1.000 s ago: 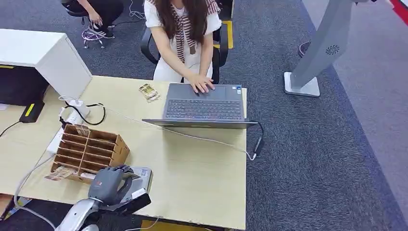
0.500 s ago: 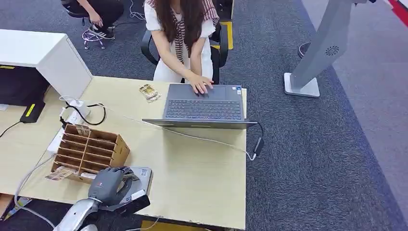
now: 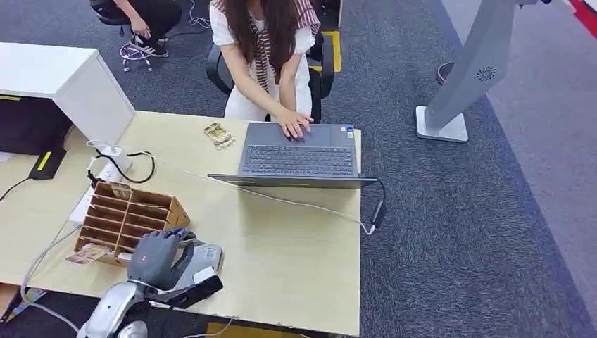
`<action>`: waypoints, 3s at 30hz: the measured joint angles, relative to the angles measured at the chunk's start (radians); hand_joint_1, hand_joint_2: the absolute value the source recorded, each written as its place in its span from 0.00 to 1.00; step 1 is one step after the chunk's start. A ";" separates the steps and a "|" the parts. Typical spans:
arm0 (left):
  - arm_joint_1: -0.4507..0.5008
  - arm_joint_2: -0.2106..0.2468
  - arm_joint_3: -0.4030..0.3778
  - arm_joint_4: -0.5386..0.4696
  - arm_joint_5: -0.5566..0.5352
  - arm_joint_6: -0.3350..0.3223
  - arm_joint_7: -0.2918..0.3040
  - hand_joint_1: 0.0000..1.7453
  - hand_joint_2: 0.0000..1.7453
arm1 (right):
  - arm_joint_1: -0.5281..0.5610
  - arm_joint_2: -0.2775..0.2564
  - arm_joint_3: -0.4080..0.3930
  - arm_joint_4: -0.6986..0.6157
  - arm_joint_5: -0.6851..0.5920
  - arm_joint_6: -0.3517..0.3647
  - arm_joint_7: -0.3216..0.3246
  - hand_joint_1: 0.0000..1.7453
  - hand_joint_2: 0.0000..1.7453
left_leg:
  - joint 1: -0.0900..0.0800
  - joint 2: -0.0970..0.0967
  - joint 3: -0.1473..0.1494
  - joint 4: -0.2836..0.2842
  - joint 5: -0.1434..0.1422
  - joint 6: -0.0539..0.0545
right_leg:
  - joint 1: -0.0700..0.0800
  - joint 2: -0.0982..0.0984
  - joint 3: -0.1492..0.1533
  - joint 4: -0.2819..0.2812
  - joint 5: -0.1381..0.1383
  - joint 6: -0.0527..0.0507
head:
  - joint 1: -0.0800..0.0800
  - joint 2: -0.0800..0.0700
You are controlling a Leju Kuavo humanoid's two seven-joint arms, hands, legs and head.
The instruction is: Pass the card to the sensor for recognition and then transmit it.
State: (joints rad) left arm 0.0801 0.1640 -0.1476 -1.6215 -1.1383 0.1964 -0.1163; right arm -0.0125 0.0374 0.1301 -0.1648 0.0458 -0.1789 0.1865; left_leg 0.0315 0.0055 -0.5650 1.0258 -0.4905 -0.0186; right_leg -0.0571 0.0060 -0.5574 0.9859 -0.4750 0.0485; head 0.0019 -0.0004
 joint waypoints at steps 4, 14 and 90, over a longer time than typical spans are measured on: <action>-0.049 -0.010 -0.001 -0.082 -0.002 0.043 -0.007 1.00 1.00 | -0.001 0.000 0.000 0.000 0.005 0.000 0.000 0.00 1.00 | 0.000 0.000 0.000 0.000 0.000 0.000 | 0.000 0.000 0.000 0.000 0.000 0.000 | 0.000 0.000; -0.281 -0.010 -0.001 -0.141 -0.081 -0.022 0.115 1.00 1.00 | -0.005 0.000 0.005 0.000 0.041 0.011 0.001 0.00 1.00 | 0.000 -0.001 0.000 0.000 0.002 0.002 | 0.000 -0.001 0.000 0.000 0.001 0.000 | 0.000 0.000; 0.064 -0.016 0.552 0.239 -0.260 0.491 -0.136 0.00 1.00 | 0.002 0.006 -0.033 0.001 0.020 -0.038 0.028 0.00 1.00 | 0.000 0.000 -0.003 0.000 0.001 0.001 | 0.000 -0.001 -0.002 0.000 0.000 0.000 | 0.000 0.000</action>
State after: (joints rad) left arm 0.1439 0.1480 0.4044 -1.3828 -1.3981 0.6878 -0.2522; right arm -0.0107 0.0435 0.0969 -0.1637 0.0656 -0.2167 0.2144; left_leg 0.0312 0.0054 -0.5679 1.0254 -0.4897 -0.0174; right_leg -0.0575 0.0051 -0.5589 0.9861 -0.4752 0.0489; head 0.0023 -0.0004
